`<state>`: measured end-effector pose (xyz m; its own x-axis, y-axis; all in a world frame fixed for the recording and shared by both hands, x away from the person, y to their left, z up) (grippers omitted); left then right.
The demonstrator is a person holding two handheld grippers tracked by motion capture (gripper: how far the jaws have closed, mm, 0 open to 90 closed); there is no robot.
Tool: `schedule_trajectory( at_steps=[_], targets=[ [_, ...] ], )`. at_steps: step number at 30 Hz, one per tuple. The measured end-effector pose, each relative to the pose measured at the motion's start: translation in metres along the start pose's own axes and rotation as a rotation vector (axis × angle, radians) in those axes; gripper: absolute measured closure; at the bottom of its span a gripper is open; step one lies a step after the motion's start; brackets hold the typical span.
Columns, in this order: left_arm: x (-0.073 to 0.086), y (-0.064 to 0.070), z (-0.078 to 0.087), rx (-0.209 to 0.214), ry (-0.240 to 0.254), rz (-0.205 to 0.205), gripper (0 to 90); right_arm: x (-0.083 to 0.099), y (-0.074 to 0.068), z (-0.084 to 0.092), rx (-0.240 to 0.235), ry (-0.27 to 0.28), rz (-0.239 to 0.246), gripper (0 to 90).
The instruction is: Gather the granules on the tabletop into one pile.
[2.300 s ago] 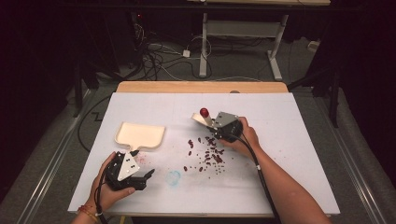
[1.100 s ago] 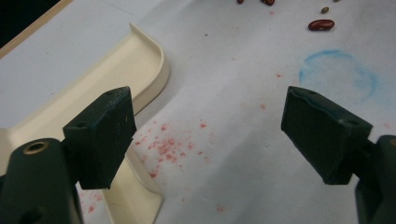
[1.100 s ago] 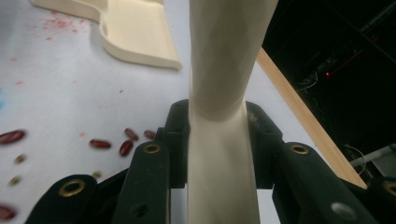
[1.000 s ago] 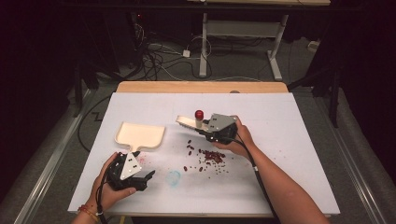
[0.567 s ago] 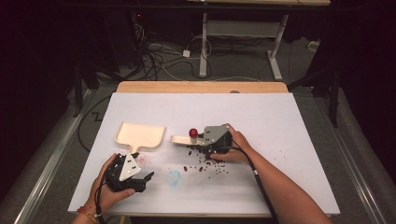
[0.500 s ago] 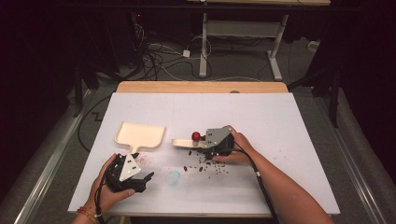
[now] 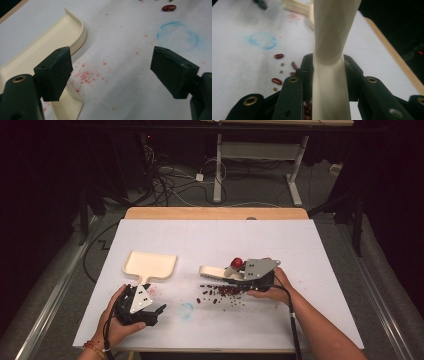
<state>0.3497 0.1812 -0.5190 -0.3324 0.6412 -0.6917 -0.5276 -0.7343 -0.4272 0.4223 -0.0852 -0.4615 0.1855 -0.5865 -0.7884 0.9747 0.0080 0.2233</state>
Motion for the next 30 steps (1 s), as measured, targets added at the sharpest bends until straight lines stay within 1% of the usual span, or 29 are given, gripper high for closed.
schedule_trajectory(
  at_steps=[1, 5, 7, 10, 11, 14, 16, 17, 18, 19, 20, 22, 24, 25, 27, 28, 30],
  targets=[
    [0.000, 0.000, 0.000, 0.000, 0.001, -0.003, 17.0, 0.000, 0.000, 0.000, 0.000, 0.000, 0.000, 67.7],
    [-0.001, 0.001, 0.000, 0.000, 0.002, -0.009, 17.0, 0.001, 0.015, 0.027, 0.123, 0.010, -0.068, 67.7],
    [0.000, 0.001, 0.000, 0.001, 0.002, -0.010, 17.0, 0.005, 0.021, 0.040, 0.181, 0.003, -0.102, 67.7],
    [0.000, 0.001, 0.001, 0.002, 0.002, -0.017, 17.0, 0.016, 0.028, 0.057, 0.254, -0.015, -0.174, 67.6],
    [-0.001, 0.001, 0.001, 0.002, 0.003, -0.018, 17.0, 0.020, 0.030, 0.060, 0.278, -0.029, -0.213, 67.7],
    [-0.001, 0.002, 0.001, 0.003, 0.006, -0.020, 17.0, 0.037, 0.033, 0.065, 0.350, -0.119, -0.295, 67.6],
    [-0.002, 0.002, 0.001, 0.003, 0.008, -0.023, 17.0, 0.047, 0.030, 0.064, 0.376, -0.175, -0.339, 67.7],
    [-0.002, 0.002, 0.001, 0.005, 0.009, -0.023, 17.0, 0.055, 0.025, 0.060, 0.392, -0.241, -0.352, 67.7],
    [-0.002, 0.002, 0.001, 0.007, 0.010, -0.023, 17.0, 0.058, 0.022, 0.058, 0.399, -0.267, -0.362, 67.7],
    [-0.002, 0.002, 0.001, 0.007, 0.009, -0.023, 17.0, 0.058, 0.022, 0.058, 0.399, -0.267, -0.362, 67.7],
    [-0.003, 0.003, 0.001, 0.007, 0.008, -0.026, 17.0, 0.061, 0.018, 0.055, 0.395, -0.286, -0.372, 67.7],
    [-0.003, 0.004, 0.000, 0.008, 0.007, -0.032, 17.0, 0.059, 0.012, 0.049, 0.387, -0.280, -0.384, 67.7],
    [-0.003, 0.004, 0.000, 0.008, 0.009, -0.038, 17.0, 0.055, 0.005, 0.043, 0.385, -0.304, -0.381, 67.6],
    [-0.003, 0.004, 0.000, 0.010, 0.008, -0.042, 17.0, 0.052, 0.003, 0.039, 0.382, -0.306, -0.379, 67.6],
    [-0.003, 0.004, 0.000, 0.011, 0.009, -0.042, 17.0, 0.045, -0.003, 0.030, 0.362, -0.308, -0.383, 67.6],
    [-0.003, 0.004, 0.000, 0.010, 0.009, -0.041, 17.0, 0.041, -0.004, 0.027, 0.362, -0.302, -0.377, 67.6],
    [-0.004, 0.004, 0.000, 0.010, 0.010, -0.037, 17.0, 0.032, -0.010, 0.019, 0.326, -0.276, -0.387, 67.7]
  ],
)
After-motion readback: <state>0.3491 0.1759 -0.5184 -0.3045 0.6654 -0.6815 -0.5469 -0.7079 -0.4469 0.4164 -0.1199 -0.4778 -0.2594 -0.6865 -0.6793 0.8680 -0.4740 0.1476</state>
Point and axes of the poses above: each handheld gripper's, and its own axes: z roughly backward along the jaws, x roughly out of its underside, y roughly to its right, the point moved 9 cm from there along -z, roughly forward along the jaws, and after that the axes turned 14 degrees about -x, right-handed, at the moved point
